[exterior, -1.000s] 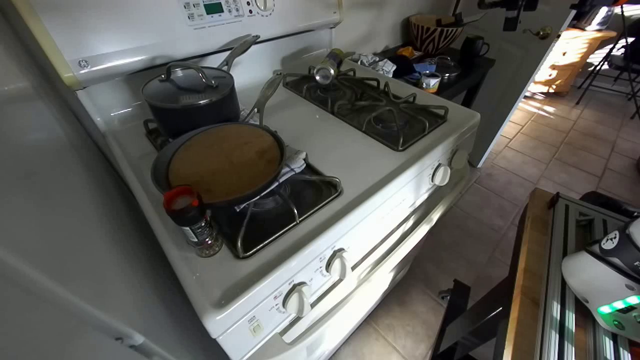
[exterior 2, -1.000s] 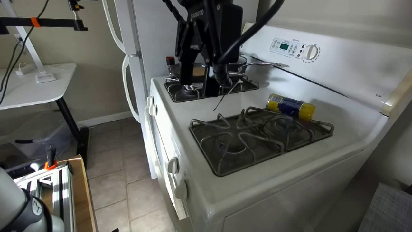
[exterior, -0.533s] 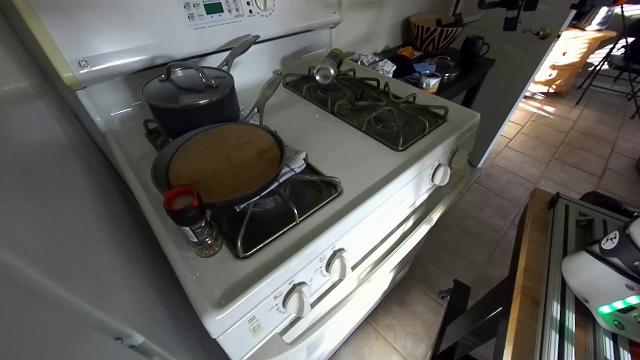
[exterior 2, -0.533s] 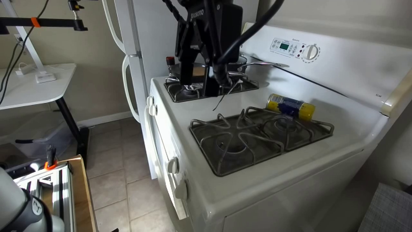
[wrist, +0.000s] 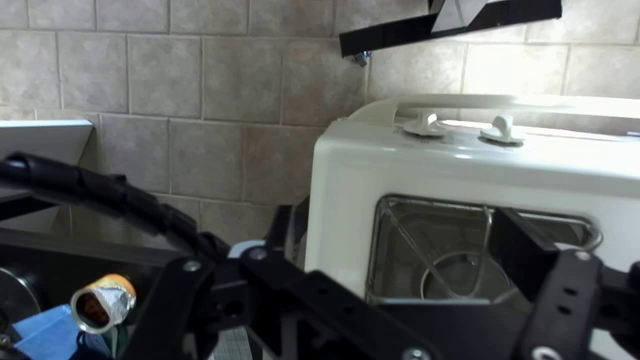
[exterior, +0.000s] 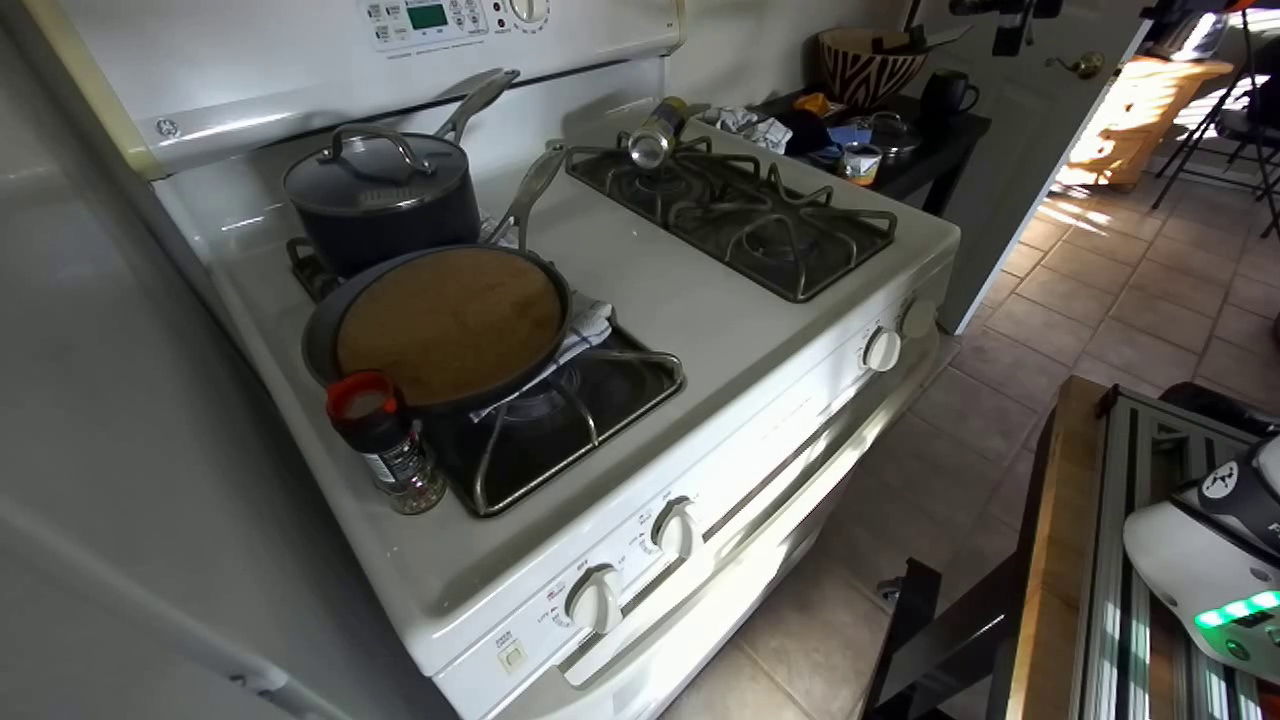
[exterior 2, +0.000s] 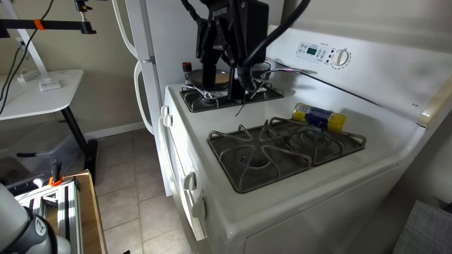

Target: Put the glass jar in the middle of the stove.

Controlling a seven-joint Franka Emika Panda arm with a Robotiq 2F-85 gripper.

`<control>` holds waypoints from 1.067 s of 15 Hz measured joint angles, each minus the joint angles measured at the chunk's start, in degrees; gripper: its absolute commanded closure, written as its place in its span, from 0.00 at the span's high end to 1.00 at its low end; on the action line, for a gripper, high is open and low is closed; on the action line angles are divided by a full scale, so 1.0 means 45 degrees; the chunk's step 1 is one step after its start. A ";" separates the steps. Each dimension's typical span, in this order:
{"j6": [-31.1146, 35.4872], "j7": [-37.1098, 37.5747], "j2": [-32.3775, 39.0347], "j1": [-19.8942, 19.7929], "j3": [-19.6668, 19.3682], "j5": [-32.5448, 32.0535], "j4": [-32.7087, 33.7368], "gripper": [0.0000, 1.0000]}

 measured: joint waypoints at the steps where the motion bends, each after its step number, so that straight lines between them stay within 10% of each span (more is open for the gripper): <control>1: 0.0417 0.0011 0.0033 0.0119 -0.0003 0.0282 0.0116 1.00; 7: 0.1495 -0.1491 0.1306 0.1598 0.0075 0.3061 0.1843 1.00; 16: 0.1401 -0.5085 0.3716 0.3151 0.1362 0.3306 0.4619 1.00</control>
